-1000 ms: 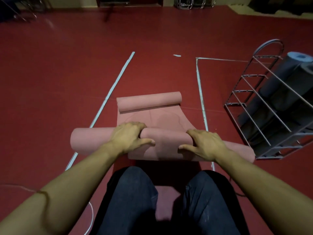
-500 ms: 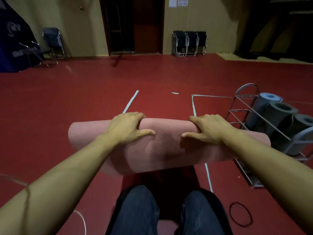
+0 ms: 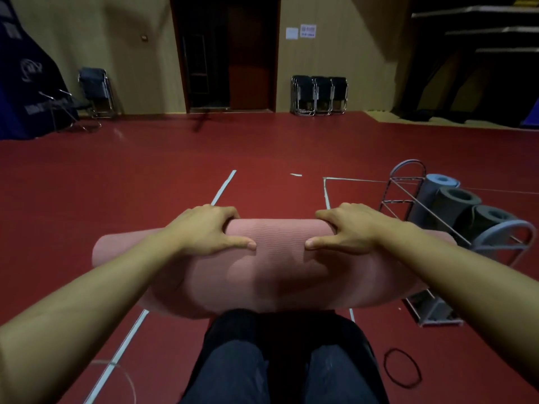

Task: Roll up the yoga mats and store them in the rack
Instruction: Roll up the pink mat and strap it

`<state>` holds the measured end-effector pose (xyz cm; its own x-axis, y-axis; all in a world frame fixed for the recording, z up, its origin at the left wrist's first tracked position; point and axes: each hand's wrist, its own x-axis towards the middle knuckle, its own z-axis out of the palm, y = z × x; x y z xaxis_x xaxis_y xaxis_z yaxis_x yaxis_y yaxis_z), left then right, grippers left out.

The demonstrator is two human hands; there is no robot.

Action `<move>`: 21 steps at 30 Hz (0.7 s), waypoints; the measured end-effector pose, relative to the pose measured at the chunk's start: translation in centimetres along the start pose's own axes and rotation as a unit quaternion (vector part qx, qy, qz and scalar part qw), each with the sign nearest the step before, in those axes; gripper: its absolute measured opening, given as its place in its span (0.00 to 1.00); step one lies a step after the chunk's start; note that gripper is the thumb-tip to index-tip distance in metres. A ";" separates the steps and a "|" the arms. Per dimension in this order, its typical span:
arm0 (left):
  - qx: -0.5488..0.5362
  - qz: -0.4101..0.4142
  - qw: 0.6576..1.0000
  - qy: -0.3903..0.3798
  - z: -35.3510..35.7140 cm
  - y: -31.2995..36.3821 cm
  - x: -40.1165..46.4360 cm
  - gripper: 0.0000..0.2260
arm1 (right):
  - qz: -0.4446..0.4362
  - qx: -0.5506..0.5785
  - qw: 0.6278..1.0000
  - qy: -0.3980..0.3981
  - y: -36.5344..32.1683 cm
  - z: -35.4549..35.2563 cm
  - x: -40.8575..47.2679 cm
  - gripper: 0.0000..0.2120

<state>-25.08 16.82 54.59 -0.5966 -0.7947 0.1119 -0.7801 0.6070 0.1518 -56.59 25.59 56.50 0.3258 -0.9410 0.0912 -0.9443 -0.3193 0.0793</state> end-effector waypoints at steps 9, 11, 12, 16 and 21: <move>-0.161 0.011 0.960 -0.227 6.7 0.0 -6.0 0.29 | 0.005 0.186 0.968 -0.171 -3.6 7.0 -5.4 0.35; -0.172 0.017 0.948 -0.269 8.4 -0.1 -6.9 0.32 | 0.013 0.234 0.951 -0.203 -4.2 9.1 -6.7 0.36; -0.172 0.016 0.941 -0.290 9.2 0.0 -7.2 0.33 | 0.018 0.250 0.944 -0.216 -4.5 9.9 -7.2 0.36; -0.180 -0.002 0.916 -0.358 11.7 0.1 -8.4 0.31 | 0.028 0.267 0.928 -0.260 -5.6 12.3 -8.7 0.33; -0.219 -0.012 0.891 -0.398 14.4 0.4 -9.8 0.22 | 0.041 0.310 0.898 -0.308 -6.6 15.2 -9.8 0.33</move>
<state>-22.20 24.90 39.37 -0.6617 -0.4473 -0.6018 -0.7498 0.3928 0.5325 -54.27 35.24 40.01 0.3470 -0.7864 -0.5110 -0.8699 -0.0662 -0.4888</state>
